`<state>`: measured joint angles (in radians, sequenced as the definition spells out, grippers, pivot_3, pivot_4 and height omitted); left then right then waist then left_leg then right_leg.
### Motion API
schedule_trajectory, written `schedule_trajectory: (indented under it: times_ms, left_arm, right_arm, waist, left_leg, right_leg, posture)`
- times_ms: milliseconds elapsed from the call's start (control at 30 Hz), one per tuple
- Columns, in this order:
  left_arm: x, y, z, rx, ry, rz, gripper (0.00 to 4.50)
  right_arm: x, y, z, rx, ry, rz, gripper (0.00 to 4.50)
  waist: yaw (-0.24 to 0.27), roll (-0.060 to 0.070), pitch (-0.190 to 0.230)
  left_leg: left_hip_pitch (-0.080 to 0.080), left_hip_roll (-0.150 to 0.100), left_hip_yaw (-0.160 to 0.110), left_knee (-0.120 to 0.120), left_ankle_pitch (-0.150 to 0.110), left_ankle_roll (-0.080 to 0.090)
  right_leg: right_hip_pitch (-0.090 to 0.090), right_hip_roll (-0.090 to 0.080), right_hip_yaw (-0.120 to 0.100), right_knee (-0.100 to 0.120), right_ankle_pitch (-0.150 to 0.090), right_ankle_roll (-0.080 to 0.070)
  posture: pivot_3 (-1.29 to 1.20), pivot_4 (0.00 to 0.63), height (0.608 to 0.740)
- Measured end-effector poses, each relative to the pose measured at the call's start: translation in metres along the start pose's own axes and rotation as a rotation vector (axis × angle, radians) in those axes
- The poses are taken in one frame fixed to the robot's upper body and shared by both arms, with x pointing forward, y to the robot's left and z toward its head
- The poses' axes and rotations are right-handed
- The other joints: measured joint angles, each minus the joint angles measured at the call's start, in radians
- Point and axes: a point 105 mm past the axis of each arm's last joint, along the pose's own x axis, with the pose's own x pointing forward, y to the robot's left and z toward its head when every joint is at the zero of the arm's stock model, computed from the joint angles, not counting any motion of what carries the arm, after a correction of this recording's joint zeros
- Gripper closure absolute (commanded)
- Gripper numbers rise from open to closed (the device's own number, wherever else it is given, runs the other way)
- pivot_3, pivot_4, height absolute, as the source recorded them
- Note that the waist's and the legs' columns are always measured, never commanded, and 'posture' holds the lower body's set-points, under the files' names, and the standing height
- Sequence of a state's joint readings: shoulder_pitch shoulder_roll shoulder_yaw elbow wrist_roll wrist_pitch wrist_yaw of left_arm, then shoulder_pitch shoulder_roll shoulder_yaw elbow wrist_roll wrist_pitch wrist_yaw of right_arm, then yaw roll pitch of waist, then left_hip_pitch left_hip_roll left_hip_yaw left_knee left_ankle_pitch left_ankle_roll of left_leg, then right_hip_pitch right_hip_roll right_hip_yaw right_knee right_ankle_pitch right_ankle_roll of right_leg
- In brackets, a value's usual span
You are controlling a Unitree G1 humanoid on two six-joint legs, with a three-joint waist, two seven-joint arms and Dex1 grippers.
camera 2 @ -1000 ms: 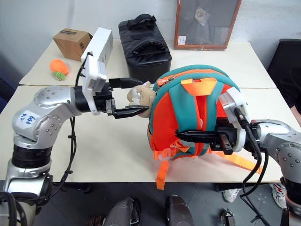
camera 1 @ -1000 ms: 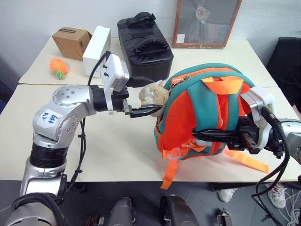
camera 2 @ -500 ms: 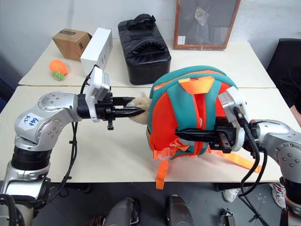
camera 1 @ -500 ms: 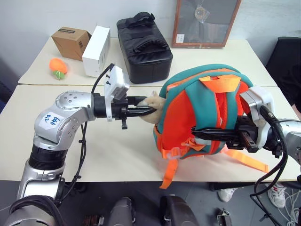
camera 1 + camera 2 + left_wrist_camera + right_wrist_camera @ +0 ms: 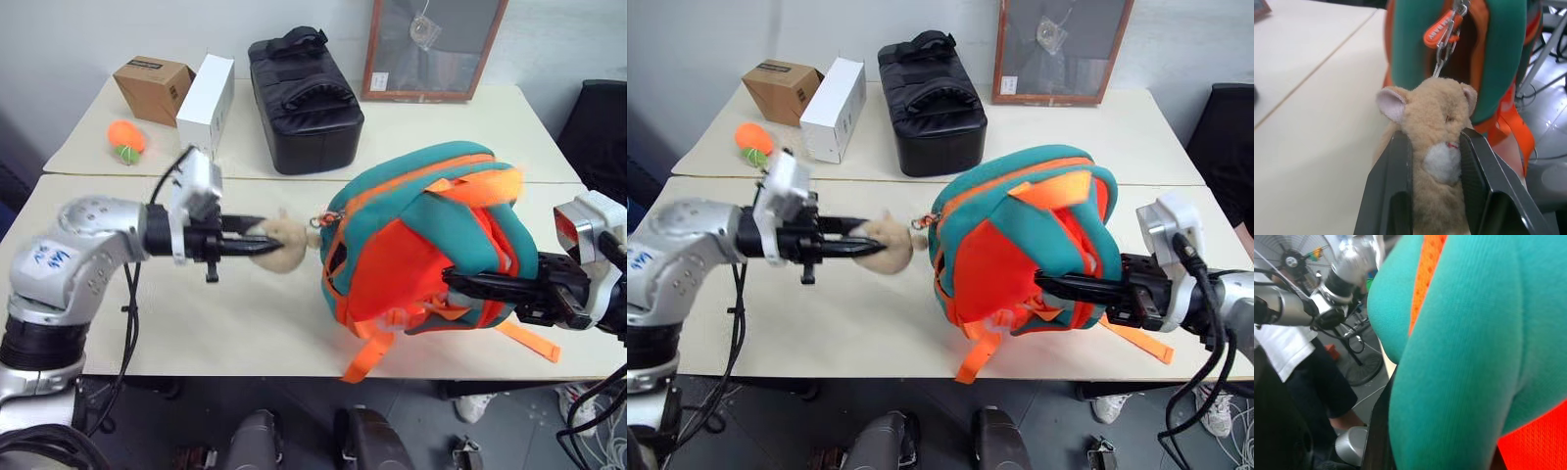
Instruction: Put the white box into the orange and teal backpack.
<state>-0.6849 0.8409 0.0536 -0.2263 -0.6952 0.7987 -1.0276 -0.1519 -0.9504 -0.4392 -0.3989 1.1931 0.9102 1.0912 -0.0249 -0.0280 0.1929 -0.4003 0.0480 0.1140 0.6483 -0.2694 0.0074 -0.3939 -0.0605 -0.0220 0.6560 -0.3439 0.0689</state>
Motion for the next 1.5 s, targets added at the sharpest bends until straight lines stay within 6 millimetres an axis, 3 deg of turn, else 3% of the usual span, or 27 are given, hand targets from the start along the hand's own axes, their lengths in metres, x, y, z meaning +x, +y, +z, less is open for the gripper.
schedule_trajectory:
  times_ms: [167,233,367,433,567,700,967,1033,1167,1233,1367,1400,1500]
  left_arm:
    - [-0.011,-0.004,0.046,-0.034,-0.086,-0.09,3.62]
    - [-0.018,-0.01,0.054,-0.039,-0.079,-0.131,3.62]
    - [-0.038,-0.025,0.019,-0.08,0.104,-0.165,3.62]
    - [-0.039,-0.032,-0.007,-0.091,0.189,-0.186,3.62]
    - [-0.034,-0.034,-0.039,-0.022,0.296,-0.176,3.62]
    - [-0.017,-0.029,-0.054,0.044,0.286,-0.155,3.62]
    - [0.029,-0.03,-0.097,-0.009,0.281,-0.172,3.62]
    - [0.041,-0.025,-0.105,-0.019,0.274,-0.164,3.62]
    - [0.056,-0.002,-0.103,0.016,0.252,-0.106,3.62]
    - [0.062,0.018,-0.1,0.023,0.229,-0.042,3.62]
    - [0.054,0.062,-0.084,0.013,0.176,0.131,3.62]
    - [0.051,0.068,-0.08,0.01,0.161,0.156,3.62]
    - [0.048,0.076,-0.077,-0.001,0.136,0.189,3.62]
  right_arm:
    - [0.007,-0.002,-0.001,-0.013,-0.028,0.001,4.5]
    - [0.01,-0.003,-0.002,-0.014,-0.041,0.007,4.5]
    - [0.01,-0.003,0.0,-0.016,-0.055,0.002,4.5]
    - [0.01,-0.003,0.002,-0.011,-0.067,0.008,4.5]
    - [0.005,0.002,0.009,-0.014,-0.101,0.021,4.5]
    - [0.001,0.004,0.015,-0.011,-0.122,0.025,4.5]
    - [0.001,0.01,0.026,-0.01,-0.152,0.035,4.5]
    - [0.002,0.013,0.028,-0.021,-0.148,0.034,4.5]
    - [0.006,0.016,0.029,-0.043,-0.132,0.017,4.5]
    - [0.009,0.018,0.024,-0.049,-0.119,-0.002,4.5]
    - [0.018,0.018,0.006,-0.053,-0.088,-0.058,4.5]
    - [0.02,0.017,0.002,-0.056,-0.079,-0.076,3.86]
    - [0.019,0.01,-0.01,-0.042,-0.067,-0.135,2.86]
  waist:
    - [-0.005,0.0,0.0]
    - [-0.008,0.0,0.0]
    - [-0.013,0.001,0.0]
    - [-0.007,0.0,0.0]
    - [0.002,0.0,0.0]
    - [0.006,0.0,0.0]
    - [0.0,0.001,0.0]
    - [0.001,0.001,0.0]
    - [0.012,0.001,0.0]
    - [0.022,0.0,0.0]
    - [0.023,0.0,-0.001]
    - [0.023,0.0,-0.001]
    - [0.021,0.0,-0.001]
  left_leg:
    - [-0.001,0.0,0.0,0.0,0.003,-0.006]
    - [0.0,0.0,0.002,-0.001,0.003,-0.006]
    - [0.001,0.001,0.003,-0.002,0.004,-0.008]
    - [0.001,0.001,0.003,-0.002,0.004,-0.008]
    - [0.001,0.0,0.002,-0.002,0.001,-0.002]
    - [0.0,0.0,0.002,-0.001,-0.001,0.001]
    - [0.0,0.0,0.001,-0.001,-0.001,0.001]
    - [0.0,0.0,0.001,0.0,-0.001,0.001]
    - [0.001,-0.001,0.001,0.001,-0.001,0.002]
    - [0.001,-0.001,0.001,0.001,-0.001,0.002]
    - [-0.002,-0.001,-0.001,0.002,-0.001,0.002]
    - [-0.002,-0.001,-0.001,0.002,-0.001,0.002]
    - [-0.002,-0.001,0.0,0.002,0.0,0.001]
  right_leg:
    - [-0.002,0.001,0.0,0.001,0.0,0.0]
    - [-0.002,0.001,0.001,0.001,0.0,0.0]
    - [-0.004,0.002,0.003,0.003,-0.001,-0.002]
    - [-0.004,0.002,0.003,0.002,-0.001,-0.002]
    - [-0.003,0.0,0.003,0.002,-0.001,-0.002]
    - [-0.002,-0.001,0.003,0.001,-0.001,-0.002]
    - [-0.002,0.0,0.002,0.002,-0.001,-0.001]
    - [-0.002,0.0,0.002,0.002,-0.001,-0.001]
    - [0.0,0.0,0.002,0.002,0.0,0.0]
    - [0.001,0.0,0.002,0.001,0.0,0.0]
    - [-0.001,0.0,0.001,0.001,0.0,0.001]
    - [-0.001,0.0,0.001,0.001,0.0,0.001]
    - [-0.001,0.0,0.001,0.001,0.0,0.001]
  posture:
    - [0.0,0.15,0.74]
    - [0.0,0.15,0.74]
    - [0.0,0.15,0.74]
    - [0.0,0.15,0.74]
    - [0.0,0.15,0.74]
    - [0.0,0.15,0.74]
    - [0.0,0.15,0.74]
    - [0.0,0.15,0.74]
    - [0.0,0.15,0.74]
    - [0.0,0.15,0.74]
    - [0.0,0.15,0.74]
    - [0.0,0.15,0.74]
    - [0.0,0.15,0.74]
